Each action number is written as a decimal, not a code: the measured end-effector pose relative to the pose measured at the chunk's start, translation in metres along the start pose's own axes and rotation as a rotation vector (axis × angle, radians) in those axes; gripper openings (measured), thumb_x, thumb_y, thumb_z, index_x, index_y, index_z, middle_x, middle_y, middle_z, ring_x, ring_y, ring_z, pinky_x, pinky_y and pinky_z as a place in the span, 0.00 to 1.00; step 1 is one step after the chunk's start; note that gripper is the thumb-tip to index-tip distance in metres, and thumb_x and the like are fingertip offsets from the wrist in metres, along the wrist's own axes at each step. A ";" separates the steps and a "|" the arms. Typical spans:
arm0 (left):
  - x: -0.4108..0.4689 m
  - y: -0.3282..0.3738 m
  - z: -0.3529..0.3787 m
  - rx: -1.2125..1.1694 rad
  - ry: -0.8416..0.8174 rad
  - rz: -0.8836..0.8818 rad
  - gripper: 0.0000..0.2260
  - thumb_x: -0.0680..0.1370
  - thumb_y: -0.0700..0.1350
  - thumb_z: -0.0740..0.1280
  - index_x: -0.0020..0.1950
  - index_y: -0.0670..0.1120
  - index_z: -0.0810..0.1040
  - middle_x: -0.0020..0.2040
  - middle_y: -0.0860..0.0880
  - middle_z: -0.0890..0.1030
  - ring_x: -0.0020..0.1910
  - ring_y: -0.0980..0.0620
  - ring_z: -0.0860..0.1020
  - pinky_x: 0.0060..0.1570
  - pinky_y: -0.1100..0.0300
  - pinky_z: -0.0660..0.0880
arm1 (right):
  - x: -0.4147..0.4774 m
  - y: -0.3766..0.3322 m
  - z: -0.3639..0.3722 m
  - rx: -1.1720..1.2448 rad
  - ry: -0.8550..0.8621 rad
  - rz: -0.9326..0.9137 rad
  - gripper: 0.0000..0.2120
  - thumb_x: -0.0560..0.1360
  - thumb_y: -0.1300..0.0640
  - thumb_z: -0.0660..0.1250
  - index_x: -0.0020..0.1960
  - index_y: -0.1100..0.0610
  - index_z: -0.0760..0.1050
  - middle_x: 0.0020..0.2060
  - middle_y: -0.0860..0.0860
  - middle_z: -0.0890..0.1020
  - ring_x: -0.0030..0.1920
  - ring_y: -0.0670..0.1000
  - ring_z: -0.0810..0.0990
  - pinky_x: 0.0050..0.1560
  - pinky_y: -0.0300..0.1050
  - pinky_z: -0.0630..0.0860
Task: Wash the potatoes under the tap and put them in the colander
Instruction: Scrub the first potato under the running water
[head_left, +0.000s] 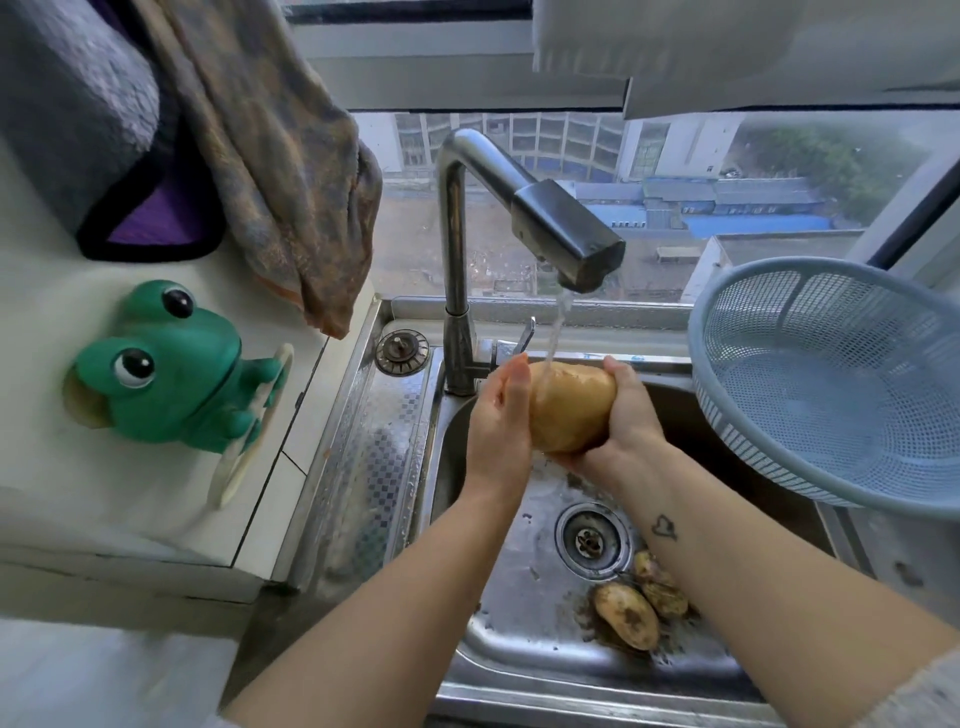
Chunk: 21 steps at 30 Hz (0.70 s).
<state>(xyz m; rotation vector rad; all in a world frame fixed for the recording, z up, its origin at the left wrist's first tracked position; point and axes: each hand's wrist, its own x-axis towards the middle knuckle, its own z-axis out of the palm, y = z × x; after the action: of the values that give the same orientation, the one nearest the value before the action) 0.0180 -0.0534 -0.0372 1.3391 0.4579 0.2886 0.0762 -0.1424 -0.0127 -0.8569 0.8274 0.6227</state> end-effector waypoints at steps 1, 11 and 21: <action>-0.002 -0.004 -0.005 0.077 -0.034 0.063 0.37 0.62 0.74 0.67 0.65 0.54 0.72 0.58 0.54 0.78 0.55 0.61 0.78 0.56 0.62 0.77 | 0.000 0.002 0.002 0.007 0.009 0.013 0.29 0.68 0.42 0.74 0.61 0.56 0.70 0.53 0.60 0.77 0.51 0.63 0.78 0.52 0.63 0.79; 0.016 -0.025 -0.013 -0.027 -0.009 0.008 0.41 0.63 0.73 0.69 0.64 0.44 0.74 0.56 0.41 0.81 0.55 0.45 0.81 0.53 0.44 0.79 | -0.006 0.013 -0.007 -0.332 -0.077 -0.395 0.28 0.64 0.44 0.78 0.58 0.53 0.73 0.55 0.57 0.79 0.53 0.59 0.80 0.54 0.63 0.79; 0.026 -0.007 -0.005 -0.476 -0.130 -0.619 0.19 0.82 0.52 0.54 0.56 0.43 0.81 0.50 0.42 0.84 0.48 0.45 0.82 0.43 0.49 0.78 | -0.002 0.001 -0.018 -0.306 -0.025 -0.453 0.25 0.65 0.44 0.77 0.55 0.58 0.78 0.50 0.58 0.83 0.49 0.58 0.84 0.50 0.59 0.81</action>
<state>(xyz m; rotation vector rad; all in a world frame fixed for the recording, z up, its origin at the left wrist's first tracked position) 0.0382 -0.0390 -0.0488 0.7001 0.6231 -0.1963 0.0678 -0.1573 -0.0187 -1.2669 0.4933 0.3605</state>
